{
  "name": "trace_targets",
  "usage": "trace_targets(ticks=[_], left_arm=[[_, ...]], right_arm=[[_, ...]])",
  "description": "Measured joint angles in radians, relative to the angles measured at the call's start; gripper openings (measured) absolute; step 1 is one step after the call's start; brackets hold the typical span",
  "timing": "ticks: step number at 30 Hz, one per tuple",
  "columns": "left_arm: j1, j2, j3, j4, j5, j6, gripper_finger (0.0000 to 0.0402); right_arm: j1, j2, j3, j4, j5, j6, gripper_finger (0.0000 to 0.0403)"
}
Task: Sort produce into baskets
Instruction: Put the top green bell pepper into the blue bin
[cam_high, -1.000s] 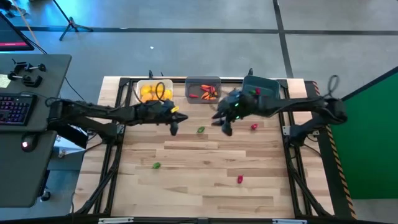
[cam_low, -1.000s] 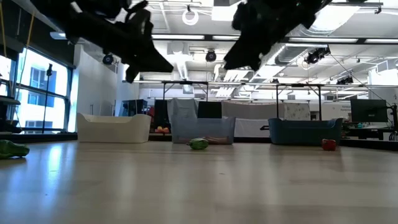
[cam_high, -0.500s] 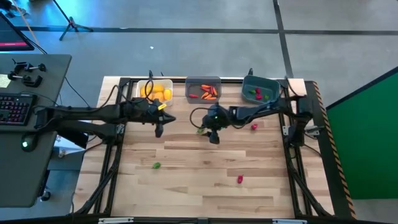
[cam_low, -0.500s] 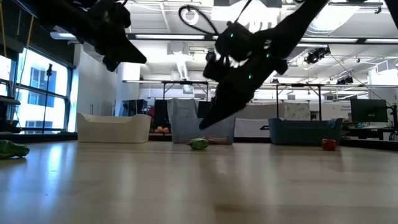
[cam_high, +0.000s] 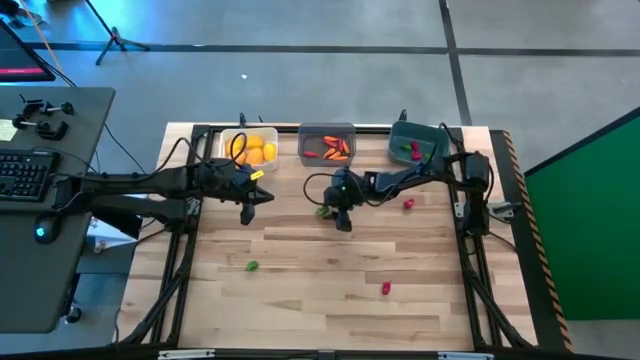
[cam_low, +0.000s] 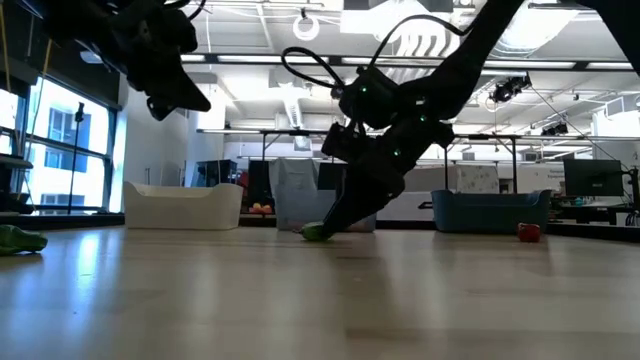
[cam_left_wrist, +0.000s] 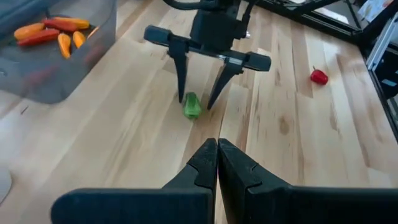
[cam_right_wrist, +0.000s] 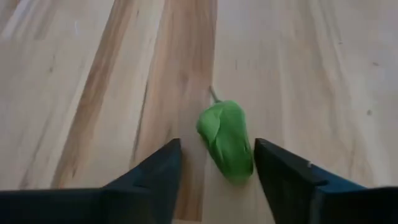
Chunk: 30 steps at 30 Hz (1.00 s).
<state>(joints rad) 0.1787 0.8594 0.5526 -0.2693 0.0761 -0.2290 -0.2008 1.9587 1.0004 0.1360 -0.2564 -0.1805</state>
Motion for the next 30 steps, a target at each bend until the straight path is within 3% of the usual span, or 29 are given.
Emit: trace_targets(ticks=[5,10,16,25,30], left_arm=[[0.0,0.001,0.0,0.004,-0.022,0.03,0.0],[0.002,0.003,0.0,0.002,-0.133,0.022,0.0],[0.051,0.02,0.0,0.003,-0.205,0.003,0.0],[0.111,0.048,0.0,0.06,-0.221,0.112,0.0],[0.111,0.048,0.001,0.06,-0.225,0.135,0.0]], right_arm=[[0.0,0.0,0.0,-0.002,-0.003,0.081,0.0118],[-0.016,-0.053,0.0,-0.009,0.0,0.269,0.0019],[-0.051,-0.267,0.001,-0.161,0.171,0.511,0.0037],[-0.253,-0.578,0.001,-0.805,0.589,0.796,0.0016],[-0.424,-0.595,0.0,-0.907,0.621,0.782,0.0014]])
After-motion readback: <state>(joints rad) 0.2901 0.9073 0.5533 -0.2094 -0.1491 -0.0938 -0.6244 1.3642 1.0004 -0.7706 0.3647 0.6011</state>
